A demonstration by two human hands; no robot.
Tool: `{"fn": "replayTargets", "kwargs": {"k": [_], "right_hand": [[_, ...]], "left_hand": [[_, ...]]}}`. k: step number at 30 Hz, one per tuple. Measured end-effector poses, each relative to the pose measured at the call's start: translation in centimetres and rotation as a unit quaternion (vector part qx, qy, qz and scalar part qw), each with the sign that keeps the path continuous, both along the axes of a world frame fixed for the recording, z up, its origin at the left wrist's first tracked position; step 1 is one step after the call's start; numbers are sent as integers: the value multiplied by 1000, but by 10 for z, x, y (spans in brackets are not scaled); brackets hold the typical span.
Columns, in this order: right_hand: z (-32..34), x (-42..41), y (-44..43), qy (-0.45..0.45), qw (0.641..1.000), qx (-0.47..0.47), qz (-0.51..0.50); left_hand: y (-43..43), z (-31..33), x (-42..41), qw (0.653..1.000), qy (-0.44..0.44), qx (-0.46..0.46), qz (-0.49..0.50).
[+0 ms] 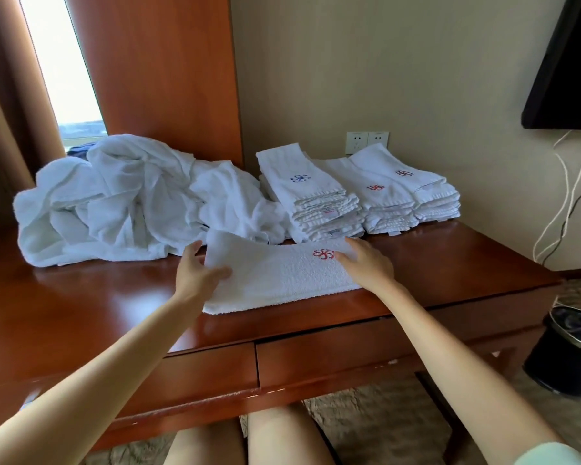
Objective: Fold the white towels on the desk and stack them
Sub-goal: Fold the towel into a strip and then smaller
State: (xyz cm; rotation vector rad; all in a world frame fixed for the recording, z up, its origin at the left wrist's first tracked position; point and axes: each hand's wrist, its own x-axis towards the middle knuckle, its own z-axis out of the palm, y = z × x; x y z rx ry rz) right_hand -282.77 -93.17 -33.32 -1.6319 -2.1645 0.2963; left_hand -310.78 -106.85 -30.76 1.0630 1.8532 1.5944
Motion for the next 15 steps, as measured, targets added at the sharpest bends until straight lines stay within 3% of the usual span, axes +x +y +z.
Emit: {"fn": "replayTargets", "kwargs": {"k": [2,5,10,12,15], "right_hand": [[7,3,-3,90,994,47,32],[36,-2,-9,201,969,51,135],[107,-18,-15,313,914,-70,249],[129,-13,-5,358,897,-96,239],[155,2,15,419,873,-91,233]], "left_hand": [[2,20,7,998,7,45,-31],[10,62,29,981,114,104,-117],[33,142,67,874,353,148,-300],[45,171,79,840,399,164,-328],[66,208,90,825,420,204,-319]]}}
